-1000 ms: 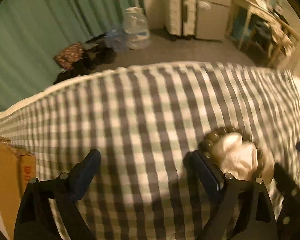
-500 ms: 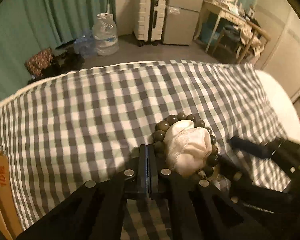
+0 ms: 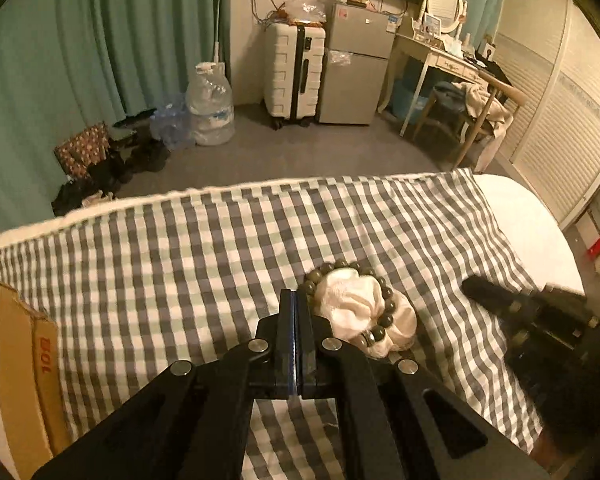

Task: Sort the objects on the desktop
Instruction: 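Grasp the dark bead bracelet with the left tool while the right grasps the white lace cloth, then pull the white cloth off the bracelet with the right tool while the left holds the bracelet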

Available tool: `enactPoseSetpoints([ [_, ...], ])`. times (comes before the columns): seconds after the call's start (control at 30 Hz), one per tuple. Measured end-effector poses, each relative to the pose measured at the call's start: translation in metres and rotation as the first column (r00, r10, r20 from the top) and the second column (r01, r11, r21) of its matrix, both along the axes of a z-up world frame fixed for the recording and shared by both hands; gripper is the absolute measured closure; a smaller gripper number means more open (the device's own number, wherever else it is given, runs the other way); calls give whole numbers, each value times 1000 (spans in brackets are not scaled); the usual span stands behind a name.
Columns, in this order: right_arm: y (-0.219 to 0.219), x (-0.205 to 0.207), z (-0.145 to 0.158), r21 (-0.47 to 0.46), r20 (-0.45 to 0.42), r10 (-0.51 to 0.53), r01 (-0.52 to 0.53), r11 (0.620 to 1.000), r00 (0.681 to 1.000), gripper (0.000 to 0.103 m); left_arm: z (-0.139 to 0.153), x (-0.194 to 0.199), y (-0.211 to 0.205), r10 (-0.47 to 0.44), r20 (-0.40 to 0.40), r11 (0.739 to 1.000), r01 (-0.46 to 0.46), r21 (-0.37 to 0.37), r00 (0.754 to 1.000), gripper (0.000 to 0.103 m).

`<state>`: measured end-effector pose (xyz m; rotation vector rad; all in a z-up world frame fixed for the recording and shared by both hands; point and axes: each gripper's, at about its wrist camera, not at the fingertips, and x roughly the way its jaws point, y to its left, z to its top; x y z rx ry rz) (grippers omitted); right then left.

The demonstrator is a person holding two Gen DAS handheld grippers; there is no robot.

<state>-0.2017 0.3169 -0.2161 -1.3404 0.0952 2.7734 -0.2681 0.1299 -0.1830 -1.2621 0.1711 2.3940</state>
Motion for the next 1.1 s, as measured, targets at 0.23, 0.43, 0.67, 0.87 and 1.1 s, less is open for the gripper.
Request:
enactPoseSetpoints([
  [0.23, -1, -8, 2, -62, 4, 139, -139, 988, 990, 77, -14, 7, 5, -14, 16, 1000, 14, -24, 1000, 99],
  [0.43, -14, -20, -18, -143, 0, 169, -167, 976, 986, 18, -20, -5, -7, 53, 49, 999, -54, 10, 997, 63],
  [0.67, -33, -26, -40, 8, 116, 246, -249, 969, 962, 81, -19, -14, -21, 95, 71, 994, -99, 53, 993, 50],
  [0.87, -39, -19, -29, 101, 109, 281, -292, 951, 954, 100, -25, -14, -8, 65, 100, 997, -69, 38, 993, 45],
  [1.1, 2, -1, 5, 134, 15, 183, -183, 974, 983, 100, -31, -11, 12, 29, 121, 998, -36, 60, 992, 39],
])
